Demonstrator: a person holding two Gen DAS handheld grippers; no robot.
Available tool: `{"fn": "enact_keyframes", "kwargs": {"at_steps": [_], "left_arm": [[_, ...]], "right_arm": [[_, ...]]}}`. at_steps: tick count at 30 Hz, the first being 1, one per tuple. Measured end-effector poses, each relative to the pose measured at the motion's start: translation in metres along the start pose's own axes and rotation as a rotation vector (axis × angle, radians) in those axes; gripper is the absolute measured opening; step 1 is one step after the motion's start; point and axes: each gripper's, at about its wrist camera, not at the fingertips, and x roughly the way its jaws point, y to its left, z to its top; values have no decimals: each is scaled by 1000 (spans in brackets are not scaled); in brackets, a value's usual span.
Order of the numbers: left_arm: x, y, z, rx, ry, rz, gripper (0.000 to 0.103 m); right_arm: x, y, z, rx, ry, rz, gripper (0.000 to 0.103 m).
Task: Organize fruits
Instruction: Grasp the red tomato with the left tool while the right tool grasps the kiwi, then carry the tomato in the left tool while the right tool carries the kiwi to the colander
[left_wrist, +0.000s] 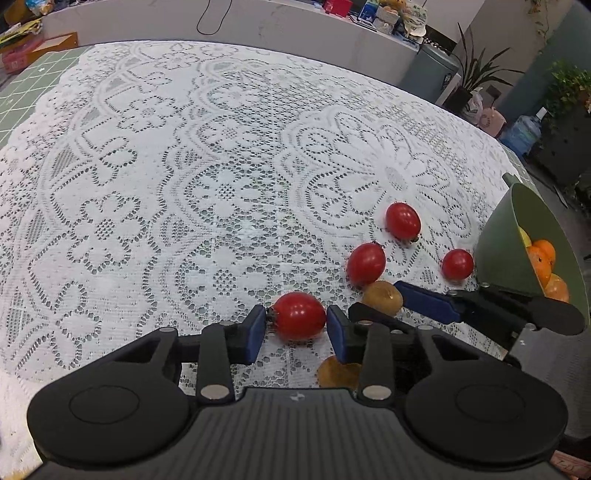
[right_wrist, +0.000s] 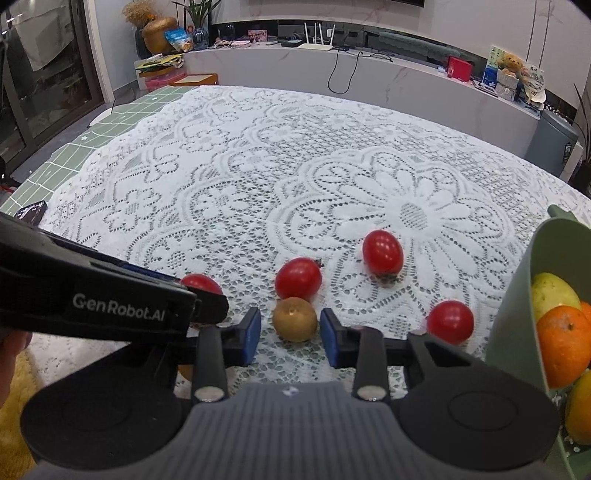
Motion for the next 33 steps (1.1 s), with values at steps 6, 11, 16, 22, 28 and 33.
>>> {"fn": "enact_keyframes", "kwargs": {"at_steps": [6, 11, 16, 22, 28, 33], "left_arm": [[1, 0, 0, 12, 3, 5, 43], [2, -4, 0, 32, 6, 20, 40], [3, -4, 1, 19, -1, 15, 38], [-5, -6, 1, -4, -36, 9, 37], [-22, -21, 2, 26, -73, 1, 37], [-39, -40, 1, 65, -107, -15, 37]], "right_arm": [[1, 1, 0, -3, 2, -8, 23], [0, 1, -1, -8, 3, -11, 23], [-7, -2, -2, -1, -5, -16, 23], [-21, -5, -5, 2, -27, -23, 23], [-43, -13, -9, 15, -55, -27, 23], [-64, -20, -13, 31, -93, -33, 23]]}}
